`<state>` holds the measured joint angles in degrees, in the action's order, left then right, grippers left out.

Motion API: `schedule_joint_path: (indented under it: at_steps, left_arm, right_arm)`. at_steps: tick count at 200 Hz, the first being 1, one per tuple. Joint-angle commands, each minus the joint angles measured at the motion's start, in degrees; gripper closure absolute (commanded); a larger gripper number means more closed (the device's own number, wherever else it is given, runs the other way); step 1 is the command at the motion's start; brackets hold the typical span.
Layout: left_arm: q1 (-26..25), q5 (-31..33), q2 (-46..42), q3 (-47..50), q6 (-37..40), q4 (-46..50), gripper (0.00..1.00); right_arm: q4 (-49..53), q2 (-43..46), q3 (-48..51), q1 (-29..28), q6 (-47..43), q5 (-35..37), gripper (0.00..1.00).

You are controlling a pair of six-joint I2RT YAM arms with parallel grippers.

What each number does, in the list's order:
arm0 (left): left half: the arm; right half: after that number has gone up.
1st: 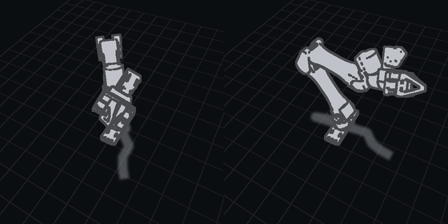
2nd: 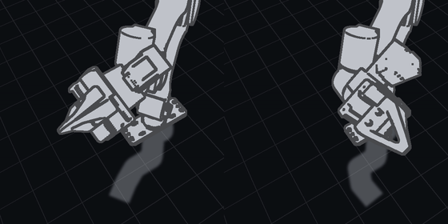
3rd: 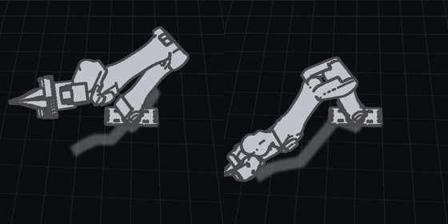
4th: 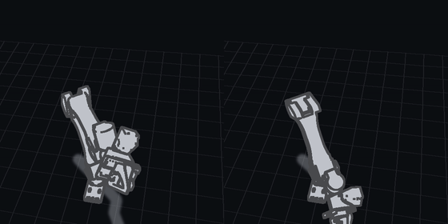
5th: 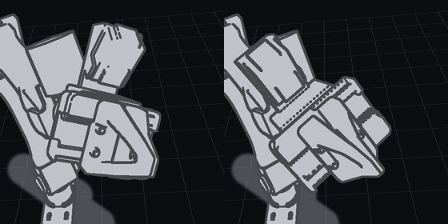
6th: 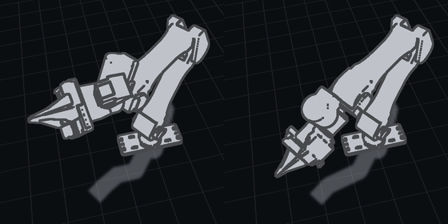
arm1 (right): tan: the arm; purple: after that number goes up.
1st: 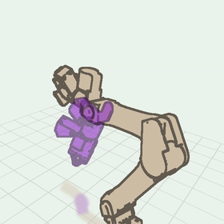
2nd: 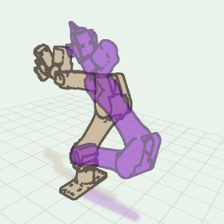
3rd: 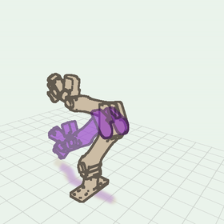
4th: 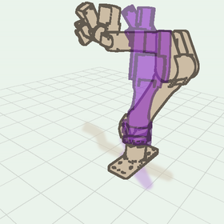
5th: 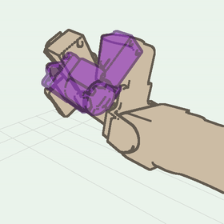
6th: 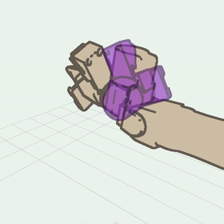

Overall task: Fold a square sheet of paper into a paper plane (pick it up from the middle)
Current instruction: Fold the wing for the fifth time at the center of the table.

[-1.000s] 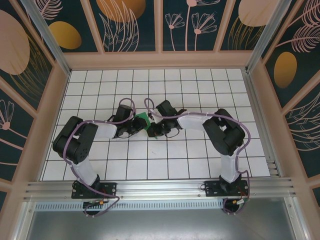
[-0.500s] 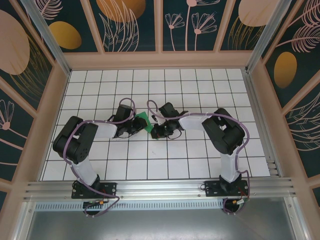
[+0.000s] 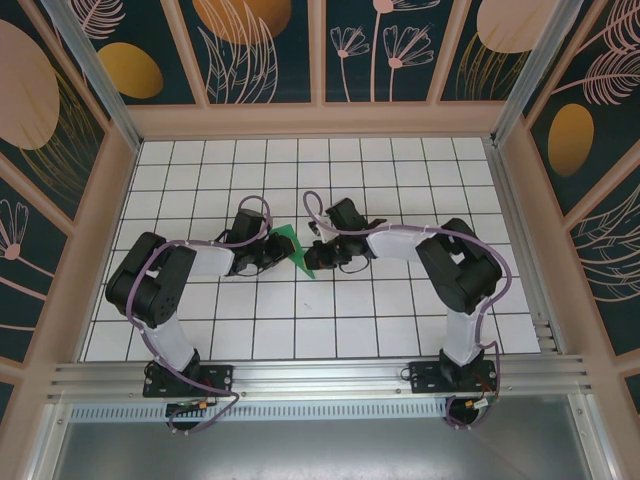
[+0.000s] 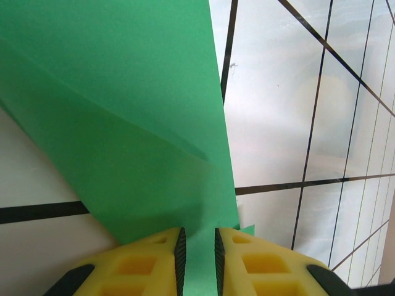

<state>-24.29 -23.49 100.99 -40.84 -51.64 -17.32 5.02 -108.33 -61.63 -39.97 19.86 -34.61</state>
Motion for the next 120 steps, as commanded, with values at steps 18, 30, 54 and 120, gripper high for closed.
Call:
schedule_joint_path:
  at_steps: [18,30,54,120]
  left_arm:
    - [0.48,3.89,2.24,0.71,1.61,2.61,0.76]
    - [0.48,4.02,2.28,0.67,1.63,2.69,0.76]
    - [0.48,4.07,2.45,0.67,1.63,2.72,0.76]
    - [0.48,4.50,2.69,0.39,1.63,2.93,0.76]
  right_arm:
    - [2.49,-3.47,-1.74,-0.27,-0.69,-2.89,0.89]
    - [2.74,-3.58,-1.64,-0.70,-1.28,-3.41,0.89]
    - [3.40,-3.78,-1.18,-0.82,-1.52,-3.05,0.89]
    - [6.87,-4.72,0.62,-0.78,-2.10,1.26,0.90]
